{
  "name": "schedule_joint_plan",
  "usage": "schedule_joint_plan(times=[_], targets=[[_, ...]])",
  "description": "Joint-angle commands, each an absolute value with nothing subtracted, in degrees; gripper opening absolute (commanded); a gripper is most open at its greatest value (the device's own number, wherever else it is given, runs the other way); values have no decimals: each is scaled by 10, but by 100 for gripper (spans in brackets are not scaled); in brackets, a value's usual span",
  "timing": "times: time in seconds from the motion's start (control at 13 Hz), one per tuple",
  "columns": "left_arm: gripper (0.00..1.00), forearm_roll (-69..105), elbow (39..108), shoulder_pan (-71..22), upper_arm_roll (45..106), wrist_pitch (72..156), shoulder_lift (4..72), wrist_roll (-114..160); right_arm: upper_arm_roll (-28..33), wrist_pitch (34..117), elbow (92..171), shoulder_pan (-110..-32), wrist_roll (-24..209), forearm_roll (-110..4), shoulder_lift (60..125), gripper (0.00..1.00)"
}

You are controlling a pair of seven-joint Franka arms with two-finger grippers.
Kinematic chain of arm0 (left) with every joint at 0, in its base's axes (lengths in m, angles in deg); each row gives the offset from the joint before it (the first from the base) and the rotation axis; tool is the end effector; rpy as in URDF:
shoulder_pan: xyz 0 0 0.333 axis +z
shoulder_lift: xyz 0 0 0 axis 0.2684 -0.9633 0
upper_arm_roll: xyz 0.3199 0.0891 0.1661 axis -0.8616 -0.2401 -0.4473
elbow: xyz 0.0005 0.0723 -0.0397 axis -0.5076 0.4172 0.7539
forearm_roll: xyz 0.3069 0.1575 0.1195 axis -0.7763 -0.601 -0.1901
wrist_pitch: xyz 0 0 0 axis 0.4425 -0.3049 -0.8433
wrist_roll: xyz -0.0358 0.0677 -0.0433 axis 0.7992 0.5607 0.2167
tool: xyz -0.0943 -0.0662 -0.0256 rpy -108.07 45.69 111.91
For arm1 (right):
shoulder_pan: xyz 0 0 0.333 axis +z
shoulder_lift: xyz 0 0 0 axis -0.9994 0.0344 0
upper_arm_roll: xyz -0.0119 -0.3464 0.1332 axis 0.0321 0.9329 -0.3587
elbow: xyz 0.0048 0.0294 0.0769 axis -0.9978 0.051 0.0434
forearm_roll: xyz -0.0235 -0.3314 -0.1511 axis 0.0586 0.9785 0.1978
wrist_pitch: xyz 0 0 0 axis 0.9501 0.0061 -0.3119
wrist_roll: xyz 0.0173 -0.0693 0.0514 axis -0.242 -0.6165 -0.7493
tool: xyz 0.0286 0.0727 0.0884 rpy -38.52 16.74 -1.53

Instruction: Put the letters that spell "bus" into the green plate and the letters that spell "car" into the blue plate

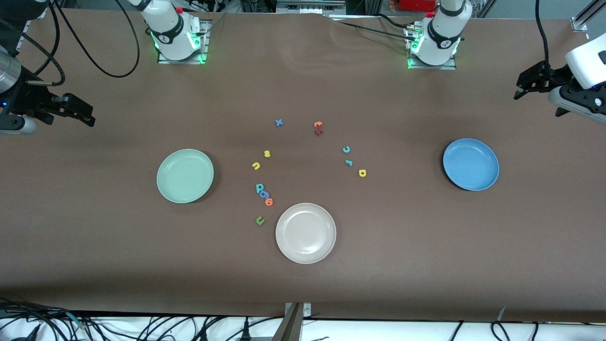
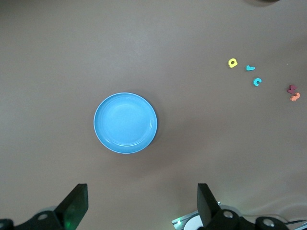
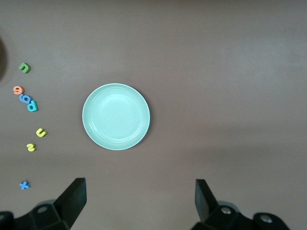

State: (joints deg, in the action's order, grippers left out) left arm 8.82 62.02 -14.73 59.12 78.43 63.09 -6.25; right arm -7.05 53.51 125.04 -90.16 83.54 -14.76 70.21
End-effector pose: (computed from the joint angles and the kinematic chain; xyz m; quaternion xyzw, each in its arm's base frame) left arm 0.5109 -0.0070 0.6681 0.9764 -0.2072 -0.0598 0.0099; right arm 0.5379 0.0183 0.6428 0.9998 -0.0158 -0.0017 0.0102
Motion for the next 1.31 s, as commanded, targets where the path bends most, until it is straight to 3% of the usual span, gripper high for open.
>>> schedule_joint_plan(times=[0.0, 1.23], targets=[[100, 82, 603, -146, 593, 775, 627, -66, -73, 536, 1251, -904, 832, -147, 699, 100], [100, 77, 590, -145, 590, 775, 625, -66, -73, 535, 1251, -904, 833, -147, 699, 100]])
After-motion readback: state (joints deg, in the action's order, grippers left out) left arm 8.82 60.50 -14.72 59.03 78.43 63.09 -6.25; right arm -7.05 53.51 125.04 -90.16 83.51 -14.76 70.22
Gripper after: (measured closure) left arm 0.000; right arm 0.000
